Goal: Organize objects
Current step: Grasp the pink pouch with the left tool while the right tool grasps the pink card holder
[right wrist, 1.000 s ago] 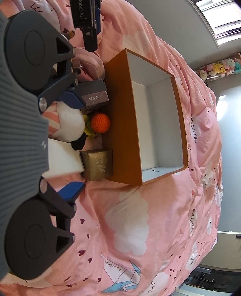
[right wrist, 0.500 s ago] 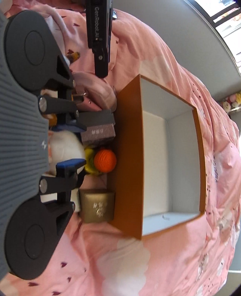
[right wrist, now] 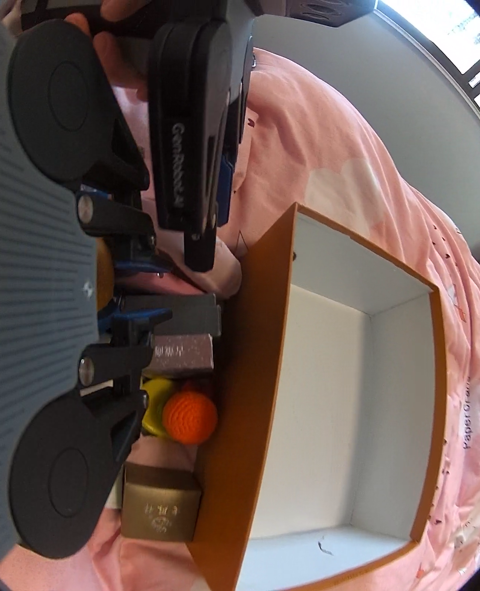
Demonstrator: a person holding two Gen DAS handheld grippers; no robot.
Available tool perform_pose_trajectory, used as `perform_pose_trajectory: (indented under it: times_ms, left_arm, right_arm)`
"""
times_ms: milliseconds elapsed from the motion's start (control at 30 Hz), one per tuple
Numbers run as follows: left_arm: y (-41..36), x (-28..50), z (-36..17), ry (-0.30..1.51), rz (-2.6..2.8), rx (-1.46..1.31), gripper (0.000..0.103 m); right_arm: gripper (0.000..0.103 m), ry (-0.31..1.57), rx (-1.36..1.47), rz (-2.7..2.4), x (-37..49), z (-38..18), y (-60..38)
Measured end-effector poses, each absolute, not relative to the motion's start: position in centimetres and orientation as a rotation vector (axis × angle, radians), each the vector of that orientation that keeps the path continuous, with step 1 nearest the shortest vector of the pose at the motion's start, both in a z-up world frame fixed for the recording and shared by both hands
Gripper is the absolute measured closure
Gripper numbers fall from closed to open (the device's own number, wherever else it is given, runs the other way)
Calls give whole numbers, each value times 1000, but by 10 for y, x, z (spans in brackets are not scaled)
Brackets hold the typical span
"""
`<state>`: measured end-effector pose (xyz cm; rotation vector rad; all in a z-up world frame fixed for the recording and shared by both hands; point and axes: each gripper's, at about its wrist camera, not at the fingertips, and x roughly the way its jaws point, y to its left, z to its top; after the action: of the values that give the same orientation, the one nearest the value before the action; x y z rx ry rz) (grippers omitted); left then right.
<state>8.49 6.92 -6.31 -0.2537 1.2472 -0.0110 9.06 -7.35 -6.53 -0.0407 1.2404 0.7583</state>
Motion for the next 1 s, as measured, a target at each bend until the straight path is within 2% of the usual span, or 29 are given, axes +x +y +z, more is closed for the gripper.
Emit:
perform_pose_trajectory:
  times_ms: [133, 400, 567, 833, 1000]
  left_arm:
    - [75, 87, -70, 1278, -25, -281, 43]
    - [87, 83, -65, 1302, -25, -195, 53]
    - [97, 92, -70, 1341, -44, -269, 52]
    - [85, 96, -80, 1350, -46, -229, 50]
    - [90, 85, -77, 1333, -46, -274, 60]
  right_arm:
    - [82, 1302, -26, 766, 95, -75, -64]
    - [81, 1383, -21, 764, 102, -89, -52]
    - [80, 1412, -10, 752, 108, -96, -46]
    - [78, 1443, -35, 765, 111, -101, -36]
    - [77, 1439, -68, 786, 106, -101, -33]
